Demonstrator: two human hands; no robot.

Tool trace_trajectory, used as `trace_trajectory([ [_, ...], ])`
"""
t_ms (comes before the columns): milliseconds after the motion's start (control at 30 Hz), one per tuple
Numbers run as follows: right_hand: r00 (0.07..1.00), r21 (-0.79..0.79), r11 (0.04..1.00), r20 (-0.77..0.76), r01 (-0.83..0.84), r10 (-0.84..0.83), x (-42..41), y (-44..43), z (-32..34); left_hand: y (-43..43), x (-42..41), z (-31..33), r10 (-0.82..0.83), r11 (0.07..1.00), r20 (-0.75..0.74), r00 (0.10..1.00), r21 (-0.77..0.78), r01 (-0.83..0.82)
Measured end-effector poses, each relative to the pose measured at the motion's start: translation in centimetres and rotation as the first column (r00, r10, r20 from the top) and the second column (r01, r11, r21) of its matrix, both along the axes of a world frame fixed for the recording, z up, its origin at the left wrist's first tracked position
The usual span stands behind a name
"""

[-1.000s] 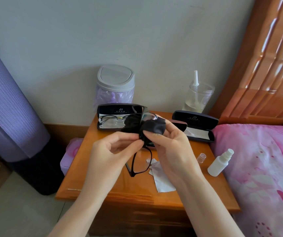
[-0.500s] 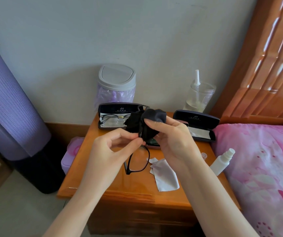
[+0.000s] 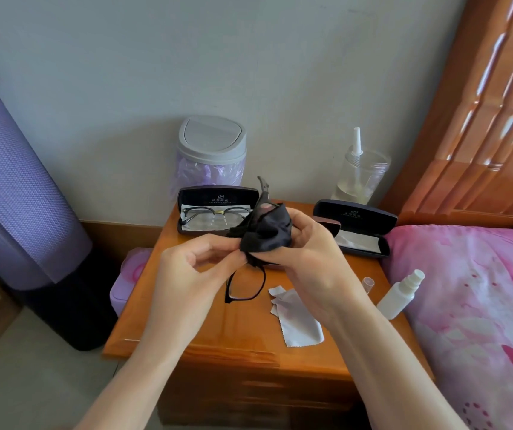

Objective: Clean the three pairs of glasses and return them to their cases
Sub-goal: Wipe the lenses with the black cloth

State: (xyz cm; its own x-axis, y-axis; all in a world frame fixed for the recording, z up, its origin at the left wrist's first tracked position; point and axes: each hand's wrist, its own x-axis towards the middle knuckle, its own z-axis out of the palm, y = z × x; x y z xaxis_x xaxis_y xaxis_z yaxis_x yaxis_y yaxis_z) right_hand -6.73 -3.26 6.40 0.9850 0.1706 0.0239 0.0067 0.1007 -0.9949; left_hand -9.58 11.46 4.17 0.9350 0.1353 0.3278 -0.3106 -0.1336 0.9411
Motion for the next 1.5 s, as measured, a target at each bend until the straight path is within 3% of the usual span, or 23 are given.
trace_trajectory([
  [100, 0.999, -0.027, 0.999, 0.02, -0.028, 0.028, 0.1, -0.7, 0.0, -0.1, 0.0, 0.1, -0.001, 0.996, -0.054, 0.999, -0.092, -0.004],
  [233, 0.997, -0.11, 0.994, 0.069, -0.025, 0.033, 0.2, -1.4, 0.2, -0.3, -0.1, 0.1, -0.005, 0.995, -0.076, 0.997, -0.1, -0.003],
  [633, 0.987, -0.06, 0.993, 0.133, 0.1, -0.092, 0.9, -0.8, 0.3, -0.6, -0.4, 0.4, 0.005, 0.989, 0.007, 1.0, 0.147, -0.006],
  [967, 0.976, -0.01, 0.982, 0.116, 0.189, -0.186, 1.0, -0.5, 0.1, -0.7, -0.2, 0.6, -0.061, 0.993, -0.069, 0.996, -0.105, 0.054],
  [1233, 0.986, 0.011, 0.995, 0.13, 0.1, -0.1, 0.6, -1.5, 0.1, -0.9, -0.4, 0.5, -0.082, 0.978, -0.102, 0.991, -0.198, 0.061],
  [1333, 0.967, -0.049, 0.981, 0.185, 0.188, -0.176, 0.2, -1.8, -0.1, -1.2, -0.5, 0.5, -0.079, 0.974, -0.109, 0.991, -0.222, 0.053],
  [1433, 0.929, -0.014, 0.948, 0.202, 0.318, -0.309, -0.3, -1.7, -0.5, -1.3, -0.6, 0.6, -0.095, 0.96, -0.135, 0.986, -0.273, 0.055],
  [1500, 0.931, 0.021, 0.95, 0.19, 0.312, -0.31, -0.5, -1.4, -0.7, -1.4, -0.6, 0.5, -0.082, 0.958, -0.144, 0.986, -0.285, 0.038],
])
